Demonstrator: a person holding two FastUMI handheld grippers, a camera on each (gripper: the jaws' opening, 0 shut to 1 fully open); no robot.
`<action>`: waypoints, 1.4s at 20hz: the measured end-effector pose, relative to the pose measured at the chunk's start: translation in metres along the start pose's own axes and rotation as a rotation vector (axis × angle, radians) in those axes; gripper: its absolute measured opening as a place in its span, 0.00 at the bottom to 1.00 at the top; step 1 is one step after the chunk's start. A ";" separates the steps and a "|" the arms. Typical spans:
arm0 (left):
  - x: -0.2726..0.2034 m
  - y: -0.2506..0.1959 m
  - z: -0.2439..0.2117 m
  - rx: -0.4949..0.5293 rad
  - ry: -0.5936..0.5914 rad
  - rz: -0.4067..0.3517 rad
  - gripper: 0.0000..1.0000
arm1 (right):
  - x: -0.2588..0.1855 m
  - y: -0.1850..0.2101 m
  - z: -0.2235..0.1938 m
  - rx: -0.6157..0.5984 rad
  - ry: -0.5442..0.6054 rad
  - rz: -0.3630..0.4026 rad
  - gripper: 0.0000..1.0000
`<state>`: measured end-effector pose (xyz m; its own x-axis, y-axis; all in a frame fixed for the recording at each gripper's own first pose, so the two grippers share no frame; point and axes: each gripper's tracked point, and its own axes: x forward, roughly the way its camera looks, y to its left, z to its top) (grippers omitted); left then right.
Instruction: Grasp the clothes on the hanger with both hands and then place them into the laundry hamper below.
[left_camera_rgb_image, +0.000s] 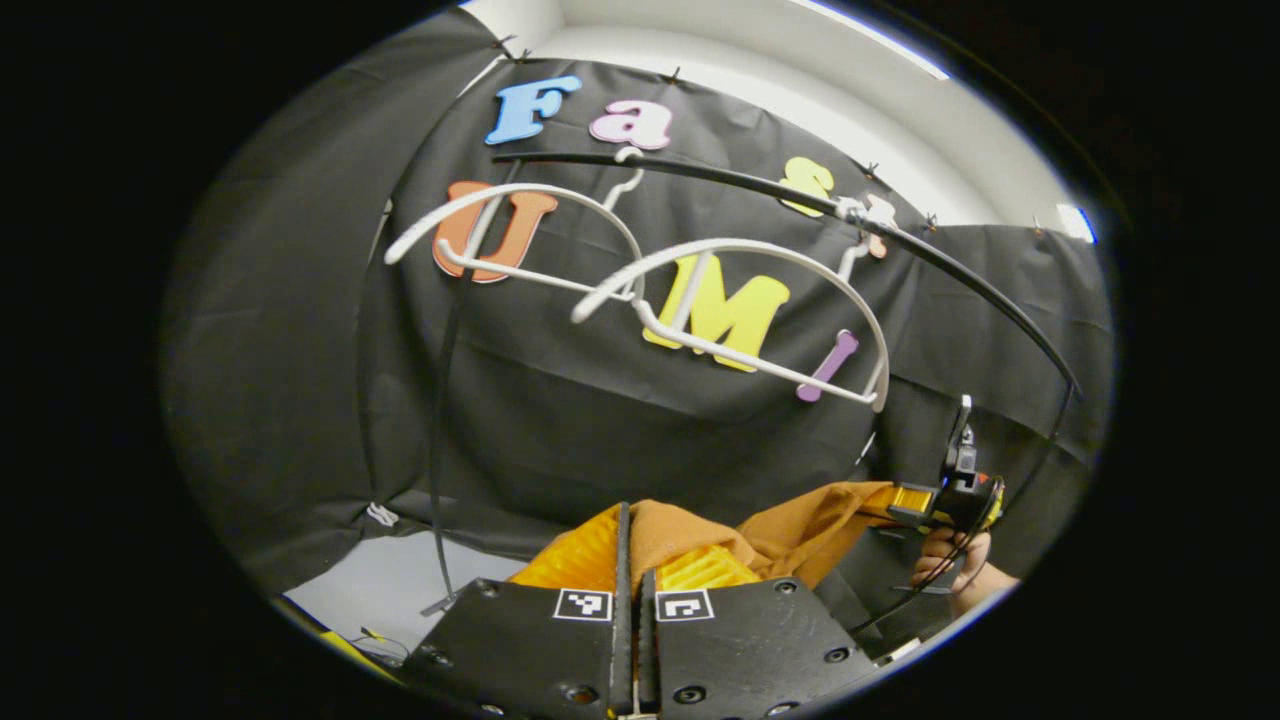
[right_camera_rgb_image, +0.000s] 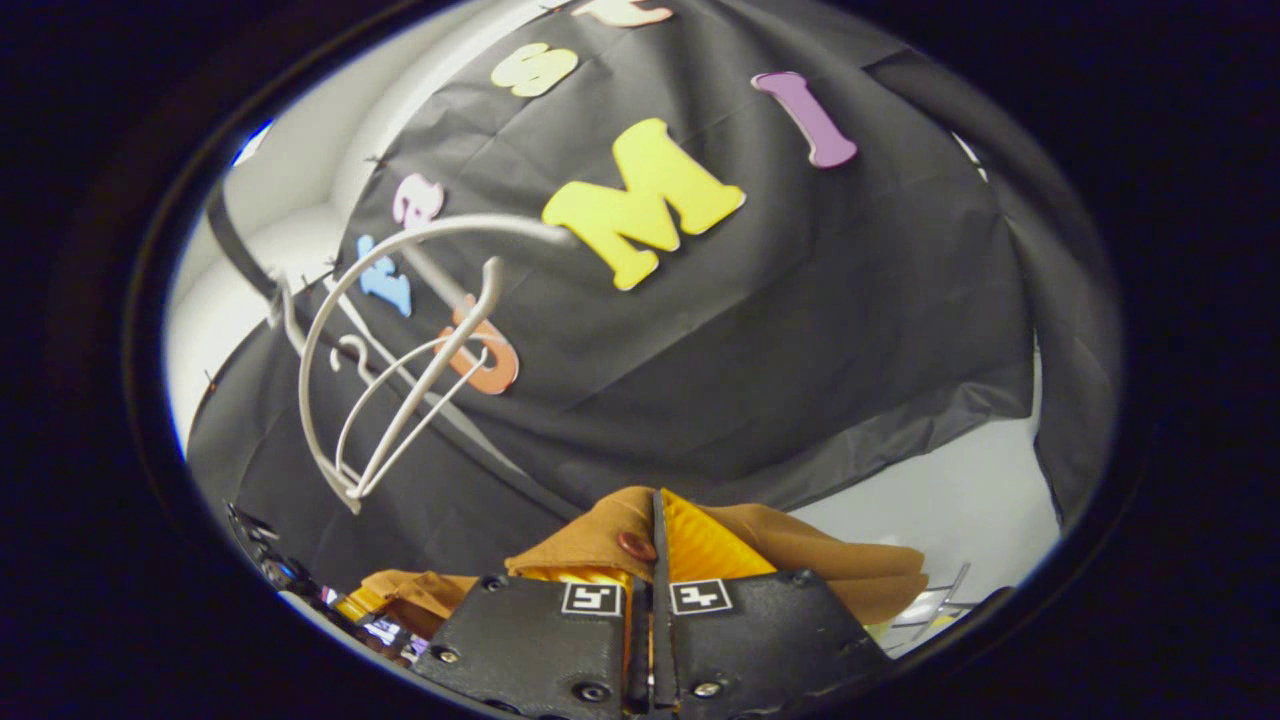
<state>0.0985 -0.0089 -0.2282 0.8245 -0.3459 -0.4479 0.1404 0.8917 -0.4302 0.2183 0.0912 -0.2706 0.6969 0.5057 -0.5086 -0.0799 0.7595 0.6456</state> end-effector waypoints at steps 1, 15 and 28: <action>0.001 -0.010 -0.003 0.003 0.007 -0.016 0.02 | -0.001 0.008 -0.008 -0.016 0.020 0.015 0.05; 0.020 -0.100 -0.030 0.044 0.076 -0.205 0.02 | -0.003 0.070 -0.095 -0.047 0.234 0.168 0.05; 0.042 -0.055 -0.133 -0.018 0.272 -0.182 0.02 | 0.038 0.017 -0.204 0.121 0.405 0.057 0.04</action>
<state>0.0524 -0.1113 -0.3278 0.6093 -0.5669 -0.5544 0.2608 0.8036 -0.5350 0.0974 0.2071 -0.3948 0.3558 0.6839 -0.6370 -0.0094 0.6841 0.7293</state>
